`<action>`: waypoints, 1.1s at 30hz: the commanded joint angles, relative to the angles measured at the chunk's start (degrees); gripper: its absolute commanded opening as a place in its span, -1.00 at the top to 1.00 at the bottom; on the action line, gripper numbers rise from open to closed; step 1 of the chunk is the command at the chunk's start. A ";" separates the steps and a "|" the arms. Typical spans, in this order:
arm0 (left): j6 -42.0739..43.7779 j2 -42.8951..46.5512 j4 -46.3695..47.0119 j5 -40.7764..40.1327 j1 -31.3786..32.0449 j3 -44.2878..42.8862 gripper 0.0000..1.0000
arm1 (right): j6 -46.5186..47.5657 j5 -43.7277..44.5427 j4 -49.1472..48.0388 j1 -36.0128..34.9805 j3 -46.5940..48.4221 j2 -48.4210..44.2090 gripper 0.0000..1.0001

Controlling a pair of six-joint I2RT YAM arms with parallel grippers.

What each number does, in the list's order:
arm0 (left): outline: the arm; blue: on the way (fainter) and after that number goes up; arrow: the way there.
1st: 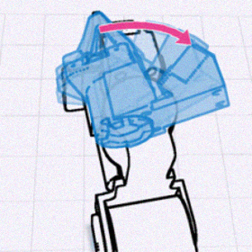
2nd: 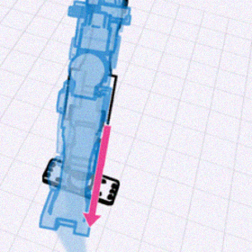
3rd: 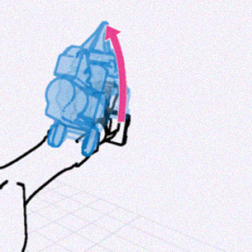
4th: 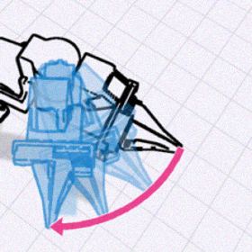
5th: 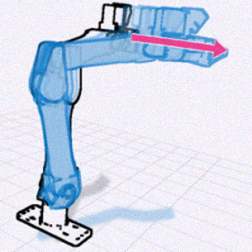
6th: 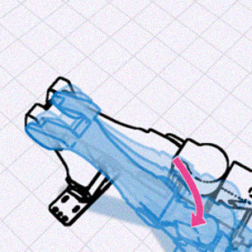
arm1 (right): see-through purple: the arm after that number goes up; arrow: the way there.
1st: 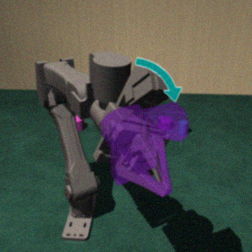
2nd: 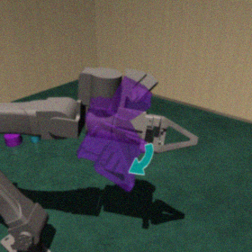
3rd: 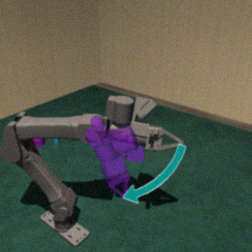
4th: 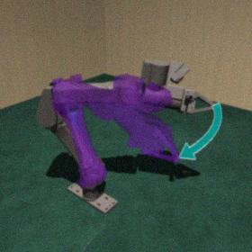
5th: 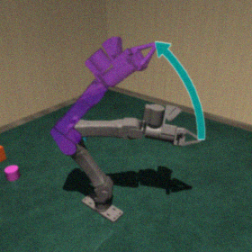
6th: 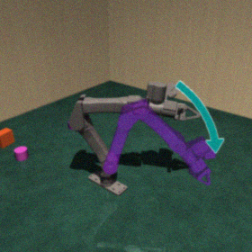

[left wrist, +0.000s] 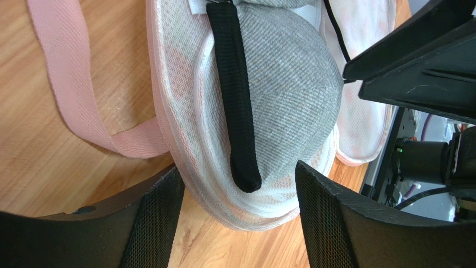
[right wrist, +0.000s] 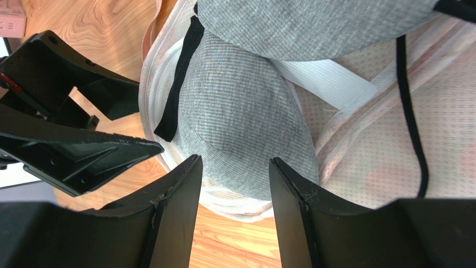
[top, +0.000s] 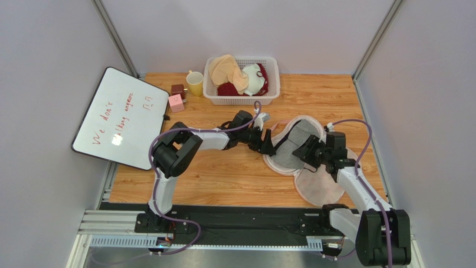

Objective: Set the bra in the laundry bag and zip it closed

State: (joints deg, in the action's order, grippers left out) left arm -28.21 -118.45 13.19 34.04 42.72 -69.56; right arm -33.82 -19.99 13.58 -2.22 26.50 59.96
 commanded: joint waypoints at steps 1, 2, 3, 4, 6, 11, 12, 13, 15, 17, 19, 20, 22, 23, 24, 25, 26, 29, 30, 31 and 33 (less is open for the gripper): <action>0.52 2.53 2.63 -0.91 -1.15 -0.66 -0.53 | 3.15 2.93 5.65 0.02 2.59 -3.45 -0.06; 0.00 2.18 2.37 -0.82 -1.41 -1.71 -0.49 | 3.24 3.46 6.19 0.02 2.50 -3.71 -0.05; -0.35 1.74 2.45 -0.65 -1.58 -2.15 -0.46 | 3.32 3.46 6.71 0.02 2.42 -4.06 -0.05; -0.79 0.78 2.63 -0.47 -1.67 -2.59 -0.43 | 3.50 3.29 7.15 0.02 2.15 -4.15 -0.04; -2.11 -0.11 2.72 -0.12 -2.11 -3.83 -0.28 | 3.41 2.76 7.42 0.02 1.80 -4.42 -0.02; -3.08 -2.39 2.37 0.32 -2.55 -5.84 0.10 | 3.24 1.19 6.11 -0.07 0.31 -4.33 0.06; -3.34 -3.27 2.28 0.76 -2.55 -6.29 0.13 | 3.24 0.83 5.84 -0.07 0.22 -4.07 0.09; -3.61 -3.71 2.37 1.37 -2.55 -6.64 0.20 | 3.15 0.57 5.23 0.02 0.13 -3.72 0.11; -3.96 -4.33 2.19 1.73 -2.55 -7.08 0.28 | 3.06 -0.05 4.70 0.02 -0.13 -3.19 0.14; -3.87 -4.59 1.32 1.47 -2.55 -7.26 0.48 | 3.06 -0.49 3.91 0.02 -0.40 -2.40 0.16; -3.35 -4.51 0.35 0.68 -2.55 -7.34 0.70 | 2.89 -0.93 2.51 -0.07 -0.75 -1.61 0.18; -3.26 -4.51 -0.35 0.41 -2.55 -7.26 0.80 | 2.89 -1.54 1.89 0.02 -0.92 -0.56 0.19; -3.26 -4.24 -0.36 0.06 -2.47 -6.82 1.00 | 2.19 -2.51 -0.65 0.02 -1.71 0.59 0.21; -3.35 -4.24 -0.01 0.15 -2.47 -6.21 1.00 | 1.83 -3.56 -1.53 -0.15 -1.89 1.90 0.21; -3.43 -4.07 0.34 0.32 -2.38 -6.03 1.00 | 1.14 -4.18 -2.50 -0.15 -2.07 2.43 0.21; -3.43 -4.07 0.34 0.32 -2.29 -5.94 1.00 | 0.87 -4.62 -4.25 -0.42 -2.07 3.05 0.21; -3.35 -4.07 0.34 0.41 -2.12 -5.85 1.00 | 0.52 -4.97 -4.70 -0.59 -1.89 3.58 0.22; -2.91 -4.07 -0.01 0.23 -1.50 -6.11 1.00 | -0.63 -5.93 -6.37 -1.21 -1.28 4.98 0.23; -2.91 -4.24 -0.18 0.24 -1.41 -6.29 1.00 | -0.98 -6.37 -6.81 -1.21 -1.19 5.60 0.23; -2.91 -4.24 -0.18 0.32 -1.24 -6.20 1.00 | -1.16 -6.73 -6.99 -1.21 -0.67 5.78 0.23; -2.64 -3.98 -0.27 0.15 -1.15 -6.20 1.00 | -0.20 -5.59 -4.20 -1.30 0.21 5.87 0.22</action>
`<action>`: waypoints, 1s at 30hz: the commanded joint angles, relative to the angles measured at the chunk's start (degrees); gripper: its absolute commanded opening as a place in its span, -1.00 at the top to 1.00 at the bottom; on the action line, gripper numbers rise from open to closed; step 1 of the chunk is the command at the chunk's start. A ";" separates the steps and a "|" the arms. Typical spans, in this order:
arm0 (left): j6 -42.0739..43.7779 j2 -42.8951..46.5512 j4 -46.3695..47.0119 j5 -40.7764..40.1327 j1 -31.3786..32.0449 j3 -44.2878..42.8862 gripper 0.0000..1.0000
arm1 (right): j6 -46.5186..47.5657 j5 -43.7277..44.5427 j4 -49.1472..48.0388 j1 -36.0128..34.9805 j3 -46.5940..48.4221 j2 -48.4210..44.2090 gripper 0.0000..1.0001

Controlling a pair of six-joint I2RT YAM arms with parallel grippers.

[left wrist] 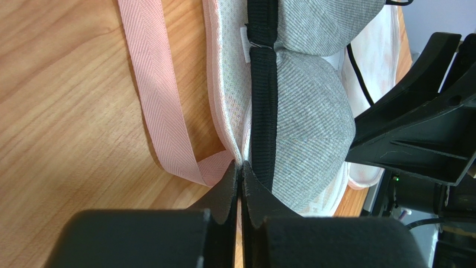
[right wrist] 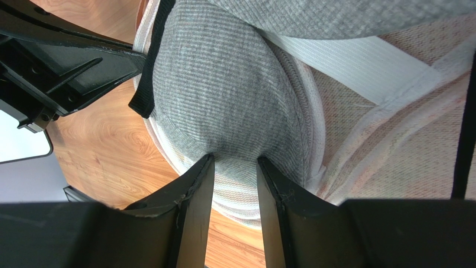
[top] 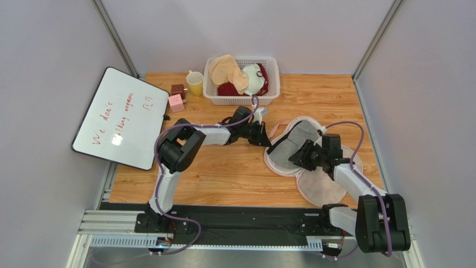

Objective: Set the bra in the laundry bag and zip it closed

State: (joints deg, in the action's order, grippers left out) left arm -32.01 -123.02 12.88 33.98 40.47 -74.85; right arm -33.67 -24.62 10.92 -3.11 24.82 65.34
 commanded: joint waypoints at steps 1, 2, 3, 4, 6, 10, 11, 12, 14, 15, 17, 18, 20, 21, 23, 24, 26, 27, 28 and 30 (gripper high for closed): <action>1.16 0.68 -0.14 0.04 1.10 -0.74 1.00 | 0.44 -0.17 -0.82 -0.40 2.07 -0.12 0.22; 1.25 0.77 -0.05 0.12 1.10 -0.74 1.00 | 0.80 0.97 -0.11 -0.40 2.25 -0.47 0.23; 1.42 0.94 -0.14 0.04 1.10 -0.74 1.00 | 1.23 1.68 2.76 -0.31 2.43 -0.83 0.23; 1.60 1.03 -0.40 -0.22 1.02 -0.65 1.00 | 1.76 2.55 4.36 -0.31 2.78 -1.79 0.24; 1.86 1.47 -0.41 -0.31 1.10 -0.47 1.00 | 3.34 4.93 8.39 -0.31 3.48 -3.54 0.23; 2.48 2.26 -1.02 -1.19 1.10 -0.12 1.00 | 3.79 9.05 14.12 -0.31 5.41 -10.05 0.22; 2.65 2.35 -1.02 -1.19 1.10 0.05 1.00 | 3.70 11.33 15.44 -0.31 6.20 -11.80 0.19; 2.74 2.61 -1.02 -1.19 1.10 0.05 0.98 | 3.79 12.66 18.06 -0.31 8.21 -12.34 0.17; 3.00 2.79 -1.11 -1.63 1.10 0.40 0.85 | 3.44 17.40 20.27 -0.31 10.15 -13.04 0.13; 3.09 3.22 -1.11 -1.63 1.10 0.58 0.65 | 3.00 18.46 21.24 -0.31 10.77 -13.22 0.11; 3.62 3.84 -1.19 -2.33 1.10 1.28 0.54 | 2.82 20.22 21.25 -0.23 12.09 -13.14 0.08; 3.97 4.54 -1.11 -2.34 1.10 1.46 0.45 | 2.82 20.49 21.25 -0.31 12.36 -12.70 0.07; 4.76 5.33 -1.19 -2.77 1.10 2.07 0.42 | 3.00 21.19 21.16 -0.23 13.50 -12.08 0.04; 5.02 5.86 -1.11 -2.78 1.10 2.25 0.41 | 3.26 21.80 21.16 -0.31 13.85 -11.30 0.03; 5.20 6.39 -0.67 -2.69 1.10 2.78 0.41 | 3.44 23.91 21.16 -0.31 14.99 -10.59 0.02; 5.38 6.56 -0.49 -2.77 1.19 2.87 0.39 | 3.44 24.53 20.90 -0.23 15.34 -10.24 0.01; 6.34 8.05 -0.49 -4.09 1.28 3.65 0.36 | 2.82 26.38 20.72 -0.31 16.92 -9.01 0.00; 6.78 8.76 -0.23 -5.22 1.28 4.44 0.33 | 2.39 26.55 20.64 -0.23 17.45 -8.57 0.00; 7.39 9.55 -0.23 -5.85 1.37 4.97 0.33 | 1.34 27.25 20.55 -0.23 17.98 -7.78 -0.01; 8.71 11.83 0.03 -7.86 1.45 6.55 0.31 | 0.72 27.43 20.64 -0.23 18.95 -7.16 -0.02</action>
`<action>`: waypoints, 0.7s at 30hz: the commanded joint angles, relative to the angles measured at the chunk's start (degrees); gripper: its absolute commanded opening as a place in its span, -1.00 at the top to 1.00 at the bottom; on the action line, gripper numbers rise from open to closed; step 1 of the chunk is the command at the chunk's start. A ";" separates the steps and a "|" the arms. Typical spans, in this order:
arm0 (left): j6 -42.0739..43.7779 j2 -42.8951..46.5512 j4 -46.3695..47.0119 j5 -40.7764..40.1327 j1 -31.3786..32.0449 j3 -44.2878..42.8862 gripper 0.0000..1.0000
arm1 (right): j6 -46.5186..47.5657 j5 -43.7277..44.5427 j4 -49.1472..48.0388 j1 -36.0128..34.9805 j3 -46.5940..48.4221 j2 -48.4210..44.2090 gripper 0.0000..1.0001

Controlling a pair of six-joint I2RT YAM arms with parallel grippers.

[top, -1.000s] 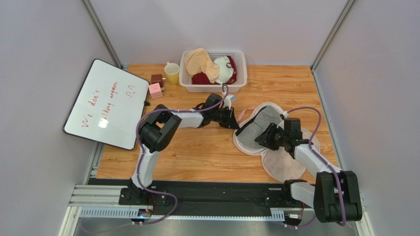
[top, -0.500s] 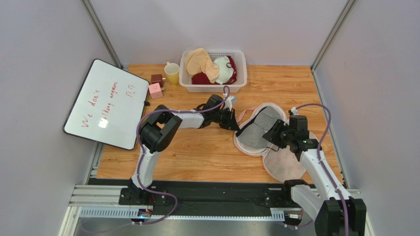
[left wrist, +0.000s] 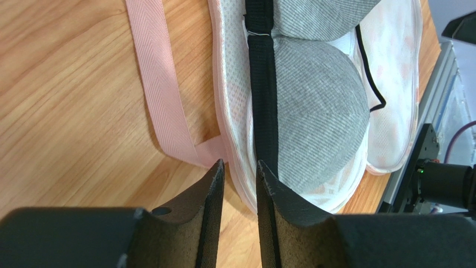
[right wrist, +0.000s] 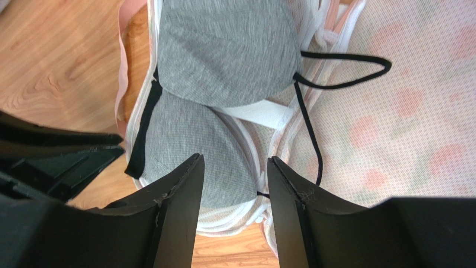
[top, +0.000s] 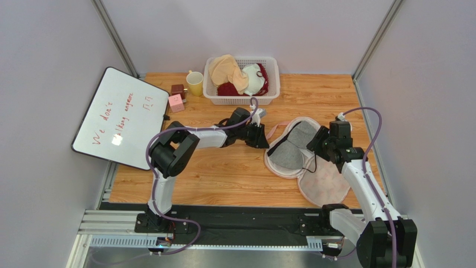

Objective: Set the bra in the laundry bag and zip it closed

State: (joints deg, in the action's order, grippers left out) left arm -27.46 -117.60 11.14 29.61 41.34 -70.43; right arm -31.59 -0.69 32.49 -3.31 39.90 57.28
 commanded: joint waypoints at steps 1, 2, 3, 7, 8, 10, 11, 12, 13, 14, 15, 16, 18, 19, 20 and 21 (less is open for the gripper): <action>4.43 7.12 1.96 -3.94 0.67 2.58 0.31 | -2.06 4.55 -0.68 -0.12 4.04 1.26 -0.03; 4.70 7.99 2.05 -4.38 0.84 2.93 0.31 | -2.85 5.86 0.81 -0.03 4.57 1.35 -0.06; 4.96 8.52 2.31 -5.16 0.93 3.72 0.31 | -3.47 7.61 1.95 0.49 4.75 1.17 -0.10; 5.49 8.19 2.58 -4.21 1.28 3.29 0.27 | -6.37 14.57 6.44 5.57 3.44 -2.07 -0.39; 5.49 7.31 1.53 -3.94 1.37 2.33 0.24 | -7.42 14.40 7.49 7.25 2.73 -4.08 -0.45; 5.49 4.16 -1.90 -2.63 1.37 -1.45 0.23 | -8.83 13.35 8.73 13.22 0.36 -6.46 -0.58; 5.49 3.18 -2.52 -2.01 1.37 -2.50 0.23 | -9.27 12.56 9.77 15.42 -0.34 -8.13 -0.58; 5.49 2.30 -3.39 -1.40 1.37 -4.26 0.23 | -9.88 10.55 10.39 19.44 -1.39 -8.75 -0.59; 5.75 0.98 -3.75 -1.39 1.29 -4.97 0.23 | -10.06 9.40 11.01 21.31 -1.75 -9.20 -0.60; 6.02 0.45 -4.80 -1.83 1.28 -6.37 0.23 | -10.07 8.17 11.80 23.59 -1.93 -9.90 -0.60; 6.28 0.01 -5.42 -1.92 1.28 -7.08 0.23 | -9.89 5.64 11.98 24.14 -2.37 -10.16 -0.59; 6.80 -0.69 -5.95 -1.92 1.28 -7.69 0.24 | -9.89 4.31 11.98 24.40 -2.54 -10.60 -0.58; 6.90 -1.49 -6.48 -1.31 1.28 -8.84 0.28 | -10.50 -0.94 11.81 24.41 -3.07 -11.48 -0.55; 6.81 -2.19 -6.65 -1.13 1.28 -9.19 0.28 | -10.42 -2.37 11.72 24.41 -3.68 -11.75 -0.51; 6.55 -2.63 -7.26 -1.04 1.28 -9.89 0.28 | -10.42 -3.17 11.89 24.32 -3.95 -11.84 -0.50; 6.55 -2.89 -7.70 -1.30 1.28 -10.25 0.29 | -9.98 -3.44 12.16 24.40 -4.13 -12.62 -0.49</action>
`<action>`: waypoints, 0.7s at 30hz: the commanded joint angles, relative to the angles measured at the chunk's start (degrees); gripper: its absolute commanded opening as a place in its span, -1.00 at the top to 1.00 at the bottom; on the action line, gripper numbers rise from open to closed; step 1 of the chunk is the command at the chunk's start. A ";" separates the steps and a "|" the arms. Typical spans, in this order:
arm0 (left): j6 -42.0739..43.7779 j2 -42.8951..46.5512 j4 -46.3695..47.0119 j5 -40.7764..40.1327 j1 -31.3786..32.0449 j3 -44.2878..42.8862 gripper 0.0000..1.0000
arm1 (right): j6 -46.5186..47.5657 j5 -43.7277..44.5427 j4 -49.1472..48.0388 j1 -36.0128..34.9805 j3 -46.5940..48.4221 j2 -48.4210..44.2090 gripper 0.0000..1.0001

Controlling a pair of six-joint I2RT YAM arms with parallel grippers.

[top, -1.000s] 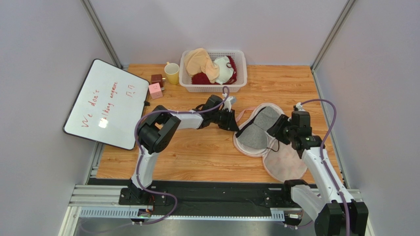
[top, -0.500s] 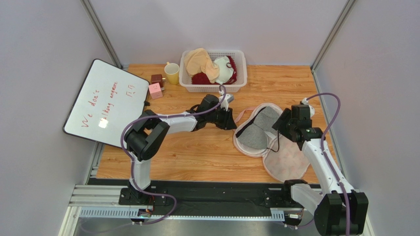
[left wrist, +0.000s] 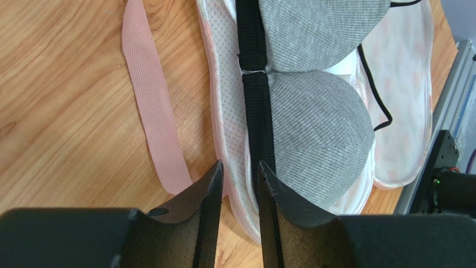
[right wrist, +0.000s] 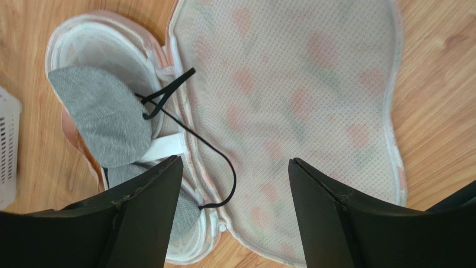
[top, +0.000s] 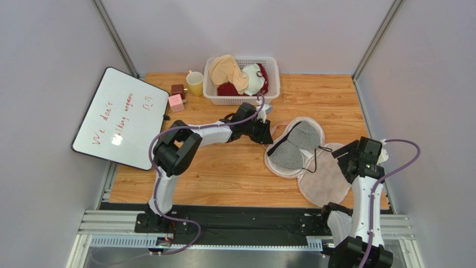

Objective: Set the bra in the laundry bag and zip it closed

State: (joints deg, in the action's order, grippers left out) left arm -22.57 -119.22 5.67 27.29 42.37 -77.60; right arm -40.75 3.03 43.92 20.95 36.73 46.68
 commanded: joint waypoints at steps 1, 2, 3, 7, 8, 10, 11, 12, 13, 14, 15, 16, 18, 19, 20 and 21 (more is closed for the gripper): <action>1.56 -1.98 -2.68 0.93 0.26 -3.43 0.28 | -0.38 -6.64 0.90 0.14 -1.39 -2.29 -0.47; 1.56 -2.24 -3.29 1.10 0.26 -4.04 0.28 | 0.23 -5.76 1.42 0.06 -1.49 -2.64 -0.47; 1.47 -2.51 -3.47 1.19 0.26 -4.22 0.29 | 0.58 -3.84 1.87 0.14 -1.57 -2.82 -0.49; 0.68 -3.91 -4.17 1.71 0.26 -4.92 0.28 | -2.04 0.04 6.16 0.14 -0.09 -0.46 -0.54; 0.68 -4.26 -5.31 1.63 0.26 -5.80 0.29 | -2.40 1.27 6.96 0.14 1.22 0.16 -0.56; 0.51 -4.71 -5.41 1.72 0.26 -5.89 0.32 | -3.54 5.22 8.63 0.14 2.55 2.00 -0.62; 0.51 -4.71 -5.41 1.45 0.17 -5.81 0.34 | -3.81 6.28 9.07 0.06 3.69 2.89 -0.64; 0.68 -4.45 -5.41 1.28 0.26 -5.72 0.37 | -3.90 7.94 9.25 0.23 4.05 3.59 -0.67; 0.68 -4.27 -5.50 0.93 0.26 -5.63 0.50 | -4.16 8.83 9.34 0.14 4.14 4.29 -0.69; 0.68 -4.09 -6.80 0.05 0.26 -5.54 0.57 | -4.86 9.62 9.25 0.84 4.14 5.87 -0.76; 0.68 -4.09 -6.90 -0.22 0.26 -5.37 0.63 | -4.86 9.19 8.90 1.46 3.96 6.49 -0.77; 0.68 -4.09 -6.99 -0.31 0.26 -5.45 0.74 | -4.86 8.49 7.77 2.25 3.70 7.19 -0.76; 0.59 -3.92 -7.60 -1.35 -0.01 -5.37 0.92 | -3.64 5.34 5.66 4.62 2.65 8.43 -0.74; -0.19 -3.57 -7.17 -1.97 -0.27 -4.93 1.00 | -3.46 4.97 4.17 5.15 2.47 8.87 -0.74; -0.54 -3.13 -6.82 -2.67 -0.97 -3.71 1.00 | -3.37 5.06 3.72 5.76 2.29 9.22 -0.73; -1.16 -2.08 -6.38 -3.29 -1.41 -2.83 1.00 | -2.85 5.58 3.28 5.86 2.21 9.83 -0.71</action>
State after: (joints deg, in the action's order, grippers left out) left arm -22.85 -123.87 -0.91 26.63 42.24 -81.43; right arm -43.90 8.14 51.20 25.21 38.59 55.44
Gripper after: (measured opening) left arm 0.011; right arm 0.868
